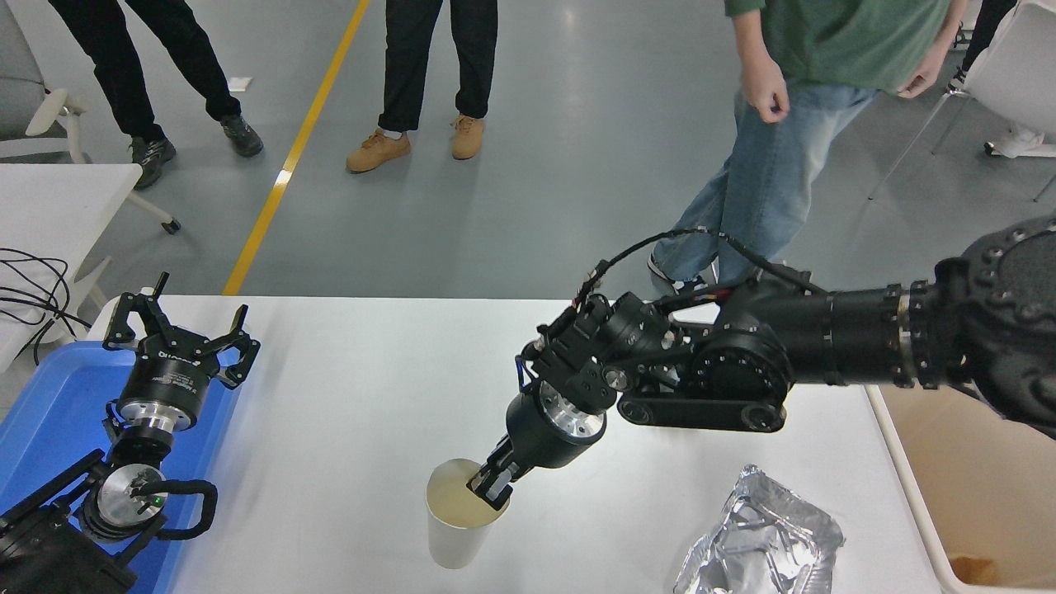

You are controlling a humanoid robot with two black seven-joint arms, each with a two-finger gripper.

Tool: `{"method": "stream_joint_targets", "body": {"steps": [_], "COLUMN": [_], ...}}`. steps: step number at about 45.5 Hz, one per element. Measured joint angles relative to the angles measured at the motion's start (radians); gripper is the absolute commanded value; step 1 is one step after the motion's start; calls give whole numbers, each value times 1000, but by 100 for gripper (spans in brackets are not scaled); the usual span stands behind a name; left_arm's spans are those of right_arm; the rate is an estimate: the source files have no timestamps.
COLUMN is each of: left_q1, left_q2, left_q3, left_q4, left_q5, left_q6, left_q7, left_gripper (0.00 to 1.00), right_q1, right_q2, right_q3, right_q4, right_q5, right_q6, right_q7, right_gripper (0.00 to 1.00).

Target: Clean the table surface

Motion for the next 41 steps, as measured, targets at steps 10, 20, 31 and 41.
{"method": "stream_joint_targets", "body": {"steps": [10,20,31,41], "left_q1": [0,0,0,0], "left_q2": [0,0,0,-1], "left_q3": [0,0,0,0], "left_q4": [0,0,0,0], "left_q5": [0,0,0,1], "left_q6": [0,0,0,0], "left_q7": [0,0,0,0], "left_gripper": [99,99,99,99], "right_q1": [78,125,140,121], "right_q2": [-70,-194,-369,-538], "right_q3": [29,60,93,133], "right_q4": [18,24,22,-6], "right_q5": [14,54,80,119], "right_q6": [26,38,43,42], "right_q7": [7,16,24,44], "right_gripper": [0,0,0,0]}}
